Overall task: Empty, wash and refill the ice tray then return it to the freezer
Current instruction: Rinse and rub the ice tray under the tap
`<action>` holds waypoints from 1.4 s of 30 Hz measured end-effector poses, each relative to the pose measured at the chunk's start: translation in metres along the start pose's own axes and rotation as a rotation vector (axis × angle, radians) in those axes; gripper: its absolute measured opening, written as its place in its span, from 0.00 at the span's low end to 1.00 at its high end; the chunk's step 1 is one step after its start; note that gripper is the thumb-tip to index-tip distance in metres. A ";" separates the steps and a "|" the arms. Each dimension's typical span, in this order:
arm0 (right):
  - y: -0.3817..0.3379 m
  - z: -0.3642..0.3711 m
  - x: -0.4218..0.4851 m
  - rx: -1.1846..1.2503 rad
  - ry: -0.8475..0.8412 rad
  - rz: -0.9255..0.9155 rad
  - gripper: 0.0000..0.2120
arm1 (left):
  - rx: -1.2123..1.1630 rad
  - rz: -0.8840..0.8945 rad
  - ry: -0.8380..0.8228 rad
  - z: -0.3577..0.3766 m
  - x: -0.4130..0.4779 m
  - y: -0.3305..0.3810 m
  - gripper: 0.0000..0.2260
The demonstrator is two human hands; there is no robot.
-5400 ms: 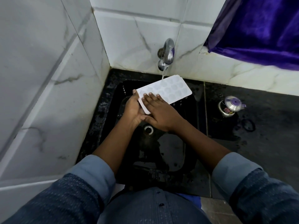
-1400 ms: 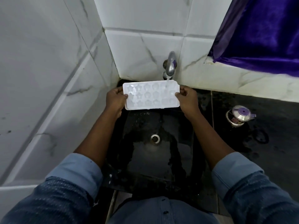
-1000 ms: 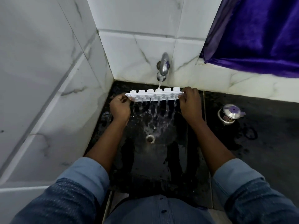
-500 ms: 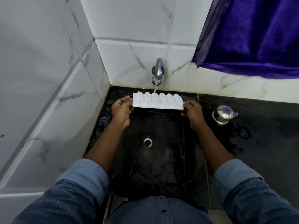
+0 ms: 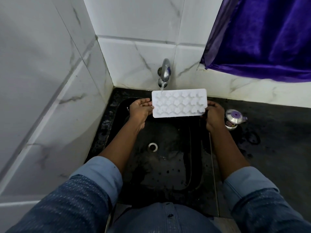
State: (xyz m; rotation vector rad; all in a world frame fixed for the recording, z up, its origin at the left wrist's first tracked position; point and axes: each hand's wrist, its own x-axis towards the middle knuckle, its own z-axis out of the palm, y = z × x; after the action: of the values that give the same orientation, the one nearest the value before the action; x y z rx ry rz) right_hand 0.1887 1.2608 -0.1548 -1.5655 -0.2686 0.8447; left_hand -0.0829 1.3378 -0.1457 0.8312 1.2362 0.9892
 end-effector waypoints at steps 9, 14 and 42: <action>0.021 0.039 -0.025 -0.374 -0.146 -0.116 0.11 | 0.063 -0.043 0.204 -0.042 0.017 -0.006 0.13; 0.031 0.075 -0.040 -0.487 -0.330 -0.192 0.08 | 0.031 -0.061 0.423 -0.078 0.017 -0.007 0.16; 0.018 0.044 -0.008 -0.106 -0.469 -0.165 0.28 | -0.351 -0.075 0.124 -0.040 -0.004 0.001 0.15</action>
State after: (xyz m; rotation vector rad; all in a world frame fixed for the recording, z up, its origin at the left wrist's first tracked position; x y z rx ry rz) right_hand 0.1500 1.2859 -0.1666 -1.4022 -0.7801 1.0729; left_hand -0.1223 1.3338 -0.1493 0.4518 1.1449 1.1688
